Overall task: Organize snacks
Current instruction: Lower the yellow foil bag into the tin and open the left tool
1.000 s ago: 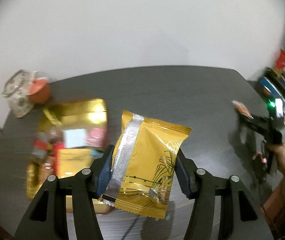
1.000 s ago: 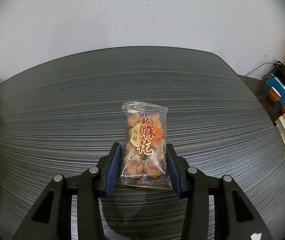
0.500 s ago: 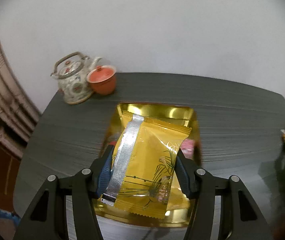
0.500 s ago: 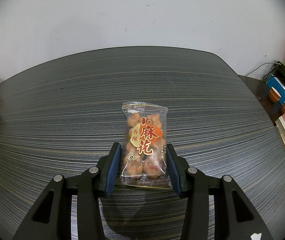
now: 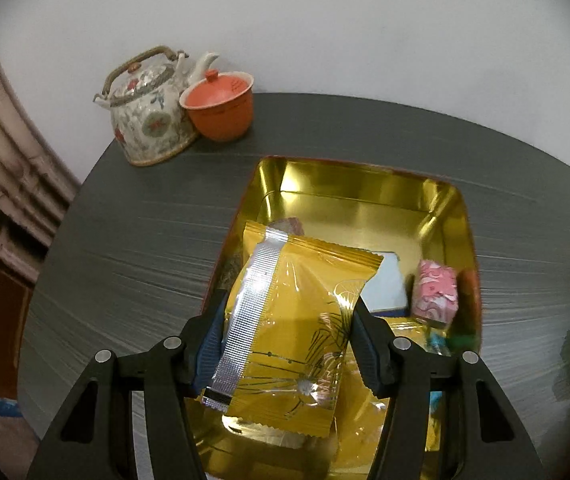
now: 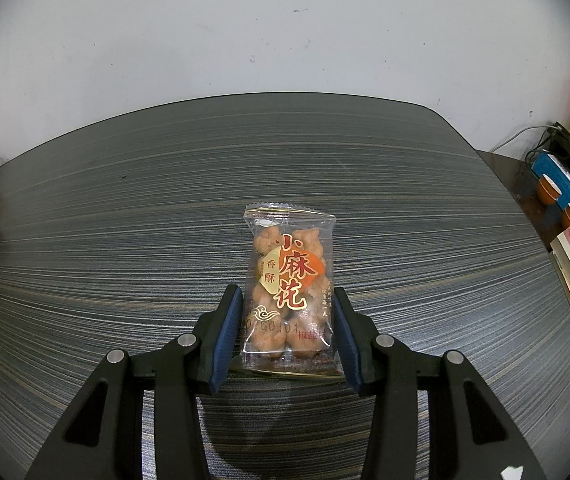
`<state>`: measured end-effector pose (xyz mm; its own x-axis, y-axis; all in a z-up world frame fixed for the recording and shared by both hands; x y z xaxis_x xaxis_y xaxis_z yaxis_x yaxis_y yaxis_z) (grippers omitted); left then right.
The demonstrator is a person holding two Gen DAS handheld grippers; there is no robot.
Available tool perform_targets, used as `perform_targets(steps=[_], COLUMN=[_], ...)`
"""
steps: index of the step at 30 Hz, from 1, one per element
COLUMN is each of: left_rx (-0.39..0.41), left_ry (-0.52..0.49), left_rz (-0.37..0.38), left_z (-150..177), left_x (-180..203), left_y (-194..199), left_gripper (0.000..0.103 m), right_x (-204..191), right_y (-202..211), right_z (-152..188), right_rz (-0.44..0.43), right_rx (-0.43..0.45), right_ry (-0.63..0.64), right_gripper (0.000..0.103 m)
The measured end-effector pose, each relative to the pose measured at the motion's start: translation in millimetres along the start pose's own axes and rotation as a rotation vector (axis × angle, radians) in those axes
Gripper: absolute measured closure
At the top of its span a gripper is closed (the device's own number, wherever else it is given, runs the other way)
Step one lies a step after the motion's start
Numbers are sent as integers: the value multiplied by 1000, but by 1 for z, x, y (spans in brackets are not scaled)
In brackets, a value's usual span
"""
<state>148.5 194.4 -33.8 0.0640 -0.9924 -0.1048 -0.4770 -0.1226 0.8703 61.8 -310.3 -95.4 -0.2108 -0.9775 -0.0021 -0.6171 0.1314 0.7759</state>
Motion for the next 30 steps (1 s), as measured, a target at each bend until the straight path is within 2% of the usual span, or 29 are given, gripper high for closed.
perform_targets(steps=[9,10,11,13,18,24,30], left_rx=[0,-3,-12,-20,37,102,158], left_ry=[-93,-100,-98,-82,-107,-85,-37], left_rz=[-66,-71,-69,-43,-43,-38,-59], left_z=[2,3,4,5,5,7,31], left_x=[17,18,19,18,17,6,-9], left_y=[-13,-14,-15,-15,4,40,77], left_gripper=[42,36,25,16,13,13,12], right_x=[0,0,0,0,0,2,2], right_y=[0,0,0,0,0,0,1], right_z=[0,0,0,0,0,-1,-1], right_rz=[1,0,0,0,1,2,3], right_rx=[0,0,0,1,1,1,1], right_ry=[-1,-1,0,0,0,0,2], right_gripper=[61,61,61,61,61,60,60])
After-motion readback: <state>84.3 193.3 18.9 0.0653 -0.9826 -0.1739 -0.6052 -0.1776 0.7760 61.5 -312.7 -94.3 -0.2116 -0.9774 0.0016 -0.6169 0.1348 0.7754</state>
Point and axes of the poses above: each gripper's, at about its wrist camera, not at the fingertips, and y roughly against the way its jaws point, x to its right, z to its underside, the point moved 3 cm from there along -y, roughly the way its jaws point, and after that the axes turned 2 degrees about -z, right-handed, at the moved point
